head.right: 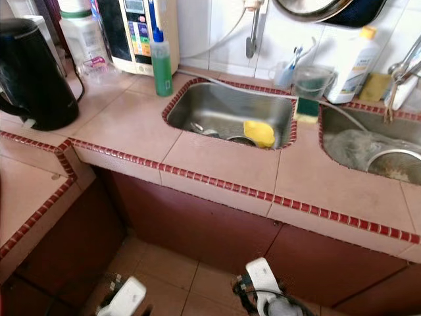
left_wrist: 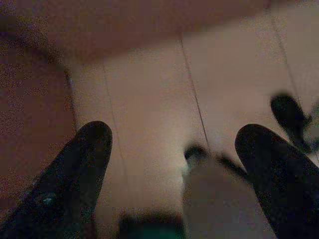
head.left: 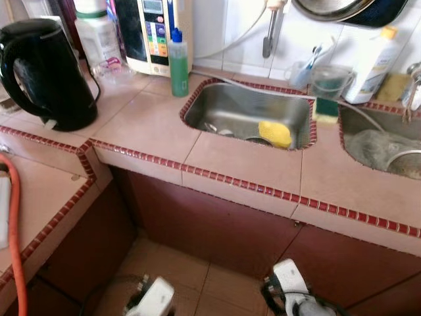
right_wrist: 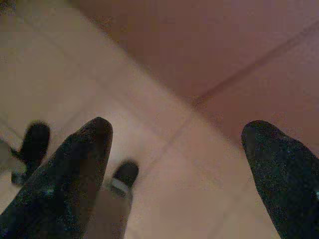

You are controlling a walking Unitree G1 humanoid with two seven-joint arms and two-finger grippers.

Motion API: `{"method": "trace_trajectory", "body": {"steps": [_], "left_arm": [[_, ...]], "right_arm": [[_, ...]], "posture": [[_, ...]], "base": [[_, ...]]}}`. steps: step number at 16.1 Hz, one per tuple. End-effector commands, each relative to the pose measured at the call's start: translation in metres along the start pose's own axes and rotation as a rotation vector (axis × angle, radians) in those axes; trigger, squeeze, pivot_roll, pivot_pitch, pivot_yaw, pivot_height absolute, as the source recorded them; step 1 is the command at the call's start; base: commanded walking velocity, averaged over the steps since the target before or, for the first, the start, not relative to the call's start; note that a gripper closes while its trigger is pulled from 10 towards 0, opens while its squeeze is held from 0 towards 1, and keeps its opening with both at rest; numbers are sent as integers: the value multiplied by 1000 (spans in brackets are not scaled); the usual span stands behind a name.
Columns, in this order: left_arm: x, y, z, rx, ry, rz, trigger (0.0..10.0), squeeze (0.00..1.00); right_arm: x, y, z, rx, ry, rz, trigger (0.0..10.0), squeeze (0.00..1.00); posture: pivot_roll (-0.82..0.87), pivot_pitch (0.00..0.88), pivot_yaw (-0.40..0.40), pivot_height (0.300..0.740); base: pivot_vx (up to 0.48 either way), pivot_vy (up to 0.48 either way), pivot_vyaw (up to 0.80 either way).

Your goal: Kitchen organization

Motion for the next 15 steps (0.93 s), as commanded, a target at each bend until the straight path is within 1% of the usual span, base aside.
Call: {"method": "trace_trajectory", "body": {"steps": [1,2,4,6,9,12,14,15], "left_arm": [[8,-3,-15,-66,-29,-10,10000,0],[9,-3,-18,-90,-41,-5,10000,0],[10,-2,-18,-93,-59,-3,10000,0],[8,-1,-15,-96,-97,19,10000,0],[6,2,-7,-81,-103,23,10000,0],[6,2,-7,-85,-100,20,10000,0],[6,1,-9,-92,-101,19,10000,0],[5,1,-11,-95,-98,19,10000,0]], "right_arm": [[1,-4,-22,-82,19,-26,10000,0],[4,-9,-40,-137,72,-64,10000,0],[6,-12,-49,-162,113,-84,10000,0],[1,-13,-56,-183,115,-80,10000,0],[-2,-12,-53,-177,90,-61,10000,0],[0,-10,-48,-158,110,-74,10000,0],[1,-11,-51,-171,110,-78,10000,0],[1,-13,-56,-186,108,-79,10000,0]], "posture": [[-41,53,9,740],[-41,50,8,740],[-29,43,-3,740],[-19,34,-13,740],[-11,21,-24,740],[-11,10,-27,740],[-11,0,-25,740],[-11,0,-25,740]], "base": [[0,-480,0],[0,-480,0],[0,-480,0],[0,-480,0],[0,-480,0],[0,-480,0],[0,-480,0],[0,-480,0]]}}
Point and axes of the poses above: a point about 5 cm out from each wrist's last joint towards the gripper, its own y axis pointing out of the wrist towards the gripper, its own z axis along the axis of the wrist's last joint, x = y × z, the point moved 4 cm from there along y, pointing out of the wrist towards the gripper, and after that the axes turned 9 degrees about y, right-handed, at the moved point
